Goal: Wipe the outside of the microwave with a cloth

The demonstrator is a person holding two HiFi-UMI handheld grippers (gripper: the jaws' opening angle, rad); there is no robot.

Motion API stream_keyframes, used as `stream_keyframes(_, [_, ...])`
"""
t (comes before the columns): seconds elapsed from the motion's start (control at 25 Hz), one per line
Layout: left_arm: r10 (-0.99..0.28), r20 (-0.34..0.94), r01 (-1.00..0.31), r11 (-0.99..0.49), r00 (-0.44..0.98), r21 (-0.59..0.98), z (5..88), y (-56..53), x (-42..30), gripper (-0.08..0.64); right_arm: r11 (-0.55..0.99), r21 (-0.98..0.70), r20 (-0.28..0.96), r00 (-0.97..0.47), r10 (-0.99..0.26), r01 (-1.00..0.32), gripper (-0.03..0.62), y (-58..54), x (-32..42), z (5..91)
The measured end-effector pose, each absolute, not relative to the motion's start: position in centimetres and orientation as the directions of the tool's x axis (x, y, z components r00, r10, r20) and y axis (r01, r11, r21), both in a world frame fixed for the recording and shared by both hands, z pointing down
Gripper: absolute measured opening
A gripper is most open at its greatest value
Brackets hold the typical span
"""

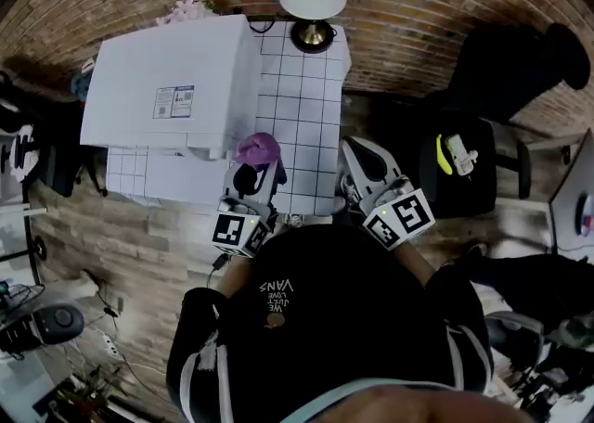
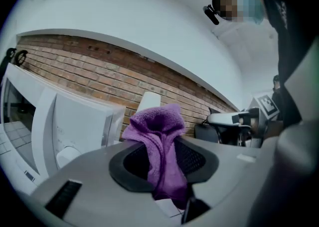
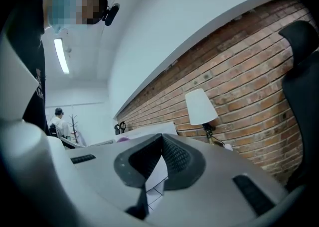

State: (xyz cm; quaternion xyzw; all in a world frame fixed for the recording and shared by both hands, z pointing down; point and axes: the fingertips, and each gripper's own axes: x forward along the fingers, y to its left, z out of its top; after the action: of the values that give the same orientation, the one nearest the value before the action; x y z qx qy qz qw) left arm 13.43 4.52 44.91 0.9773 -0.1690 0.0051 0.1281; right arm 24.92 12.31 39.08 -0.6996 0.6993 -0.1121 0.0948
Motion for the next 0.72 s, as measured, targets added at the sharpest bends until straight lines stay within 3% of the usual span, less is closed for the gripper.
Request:
stream_keyframes(0.32, [-0.596,0.015,-0.538,-0.713,0.803,0.449,45.5,3.8,15.7,0.133,0.264,-0.278,0.028,-0.283,-0.959,-0.924,-0.003,8.8,29.0,38.6])
stream_keyframes(0.56, [-0.735,-0.081,-0.510,-0.541,0.674,0.668,45.6,2.7,15.4,0.133,0.401,-0.277,0.043,-0.428,-0.903,-0.873,-0.003,7.1,30.6,39.0])
stream_keyframes(0.72, [-0.817,-0.149,-0.394,-0.417,0.557,0.819,45.7,1.7,14.4,0.133,0.468,-0.279,0.046,-0.498,-0.866,-0.839,-0.003,6.2,30.8,39.0])
